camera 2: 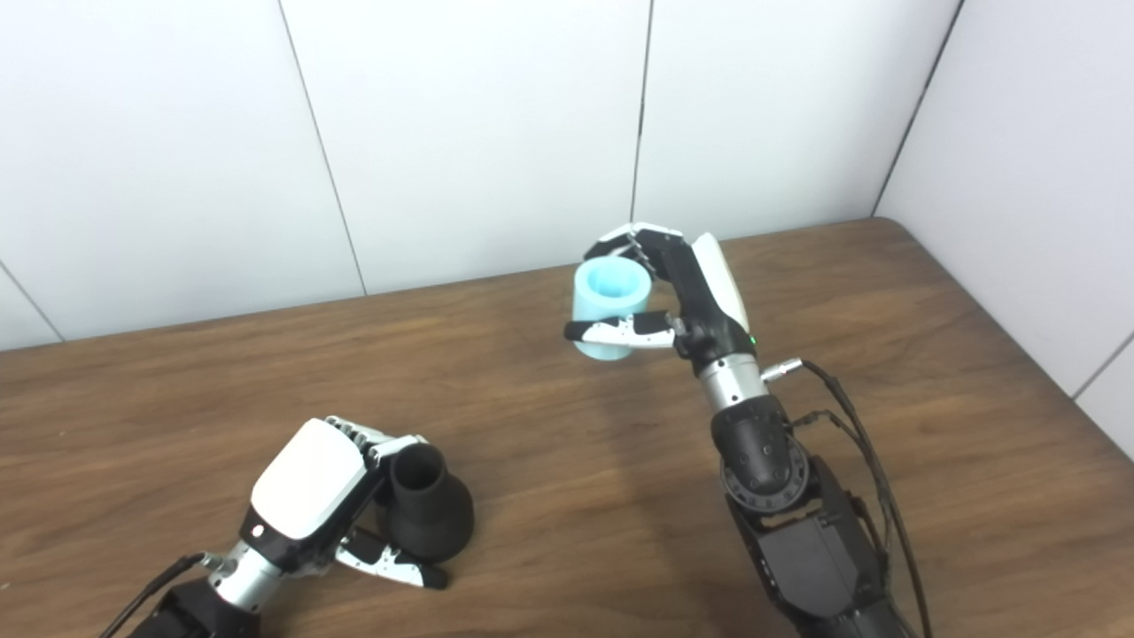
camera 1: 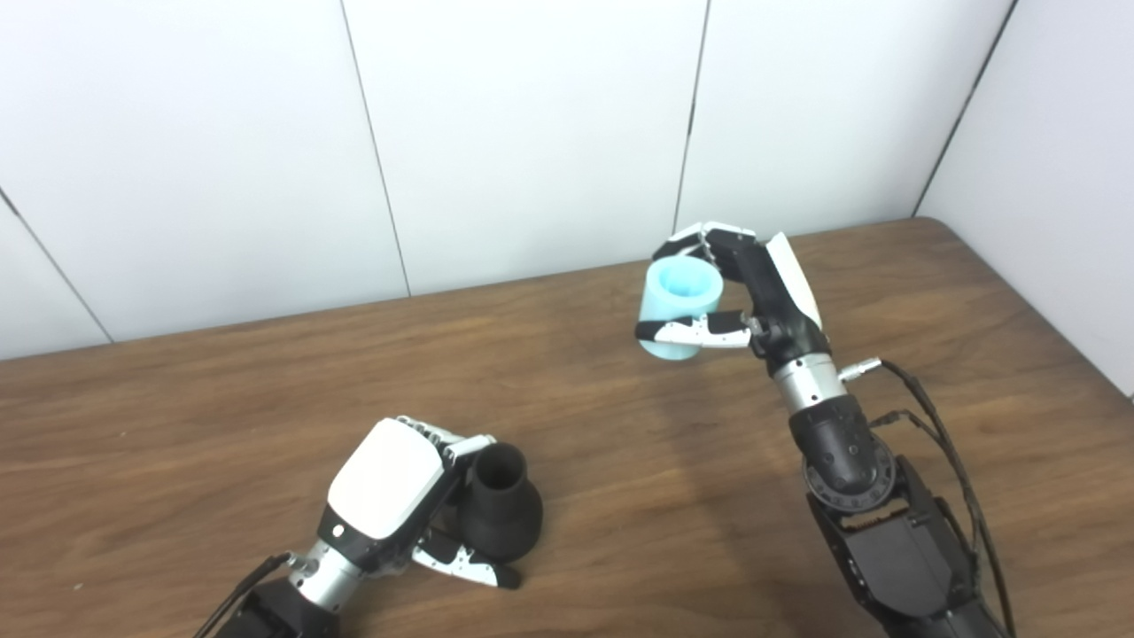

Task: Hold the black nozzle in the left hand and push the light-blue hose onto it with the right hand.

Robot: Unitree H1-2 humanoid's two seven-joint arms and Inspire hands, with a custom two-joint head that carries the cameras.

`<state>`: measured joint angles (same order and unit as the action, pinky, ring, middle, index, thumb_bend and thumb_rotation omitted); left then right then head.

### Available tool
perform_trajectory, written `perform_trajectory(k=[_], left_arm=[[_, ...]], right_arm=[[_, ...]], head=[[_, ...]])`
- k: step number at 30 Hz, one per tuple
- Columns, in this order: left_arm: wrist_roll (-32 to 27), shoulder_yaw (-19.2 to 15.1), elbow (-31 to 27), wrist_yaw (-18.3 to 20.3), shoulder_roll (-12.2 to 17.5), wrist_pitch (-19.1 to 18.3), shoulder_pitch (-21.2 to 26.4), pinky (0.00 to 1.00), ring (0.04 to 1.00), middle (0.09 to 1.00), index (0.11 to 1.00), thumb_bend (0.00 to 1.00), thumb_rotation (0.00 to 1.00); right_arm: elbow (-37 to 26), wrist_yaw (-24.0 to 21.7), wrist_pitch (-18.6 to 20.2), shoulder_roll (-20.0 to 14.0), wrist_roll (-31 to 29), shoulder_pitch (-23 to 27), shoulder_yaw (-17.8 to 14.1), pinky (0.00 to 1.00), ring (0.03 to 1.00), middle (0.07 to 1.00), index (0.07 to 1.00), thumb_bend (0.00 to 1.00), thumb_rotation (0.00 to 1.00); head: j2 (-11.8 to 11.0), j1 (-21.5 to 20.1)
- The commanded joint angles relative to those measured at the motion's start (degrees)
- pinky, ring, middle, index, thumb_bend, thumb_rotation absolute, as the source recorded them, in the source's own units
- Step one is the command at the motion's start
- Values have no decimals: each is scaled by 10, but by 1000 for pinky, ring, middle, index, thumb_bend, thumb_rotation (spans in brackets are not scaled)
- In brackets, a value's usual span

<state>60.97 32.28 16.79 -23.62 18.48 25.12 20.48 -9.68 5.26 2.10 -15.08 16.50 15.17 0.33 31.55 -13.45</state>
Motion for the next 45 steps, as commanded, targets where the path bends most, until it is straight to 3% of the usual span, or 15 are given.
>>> perform_trajectory(k=[1, 7, 12, 22, 26, 31, 37, 45], left_arm=[[-1, 25, 35, 3, -13, -7, -66, 87, 139, 205, 481, 521, 40], [-5, 25, 30, 18, -14, -11, -66, 95, 147, 217, 482, 520, 40], [-8, 27, 31, 25, -19, -11, -65, 99, 152, 226, 482, 520, 40], [-10, 31, 34, 25, -28, -9, -67, 93, 148, 223, 481, 519, 40], [-17, 30, 36, 35, -29, -10, -67, 93, 149, 225, 481, 518, 40], [-26, 32, 37, 53, -29, -11, -68, 111, 165, 246, 482, 517, 40], [-55, 34, 65, 78, -33, 1, -65, 89, 144, 218, 481, 517, 40], [-57, 40, 81, 83, -35, 5, -62, 87, 140, 212, 480, 517, 40]], right_arm=[[-38, -16, 0, 2, -10, 14, 3, 331, 393, 459, 523, 520, 0], [-89, -50, 16, 25, -3, 2, 26, 337, 389, 458, 527, 519, 0], [-106, -60, -20, 47, 2, -16, 56, 310, 371, 454, 529, 519, 0], [-139, -84, -24, 83, -7, -34, 88, 324, 373, 453, 531, 518, 0], [-147, -93, -24, 89, 1, -40, 99, 226, 300, 452, 533, 518, 0], [-149, -98, -28, 97, -5, -38, 101, 302, 361, 449, 535, 517, 0], [-156, -103, -22, 96, 0, -28, 97, 248, 320, 453, 532, 518, 0], [-156, -107, -23, 102, -2, -29, 100, 302, 359, 452, 533, 518, 0]], head=[[1, 1], [4, 8], [8, 27], [12, 45], [12, 45], [13, 47], [13, 47], [11, 48]])
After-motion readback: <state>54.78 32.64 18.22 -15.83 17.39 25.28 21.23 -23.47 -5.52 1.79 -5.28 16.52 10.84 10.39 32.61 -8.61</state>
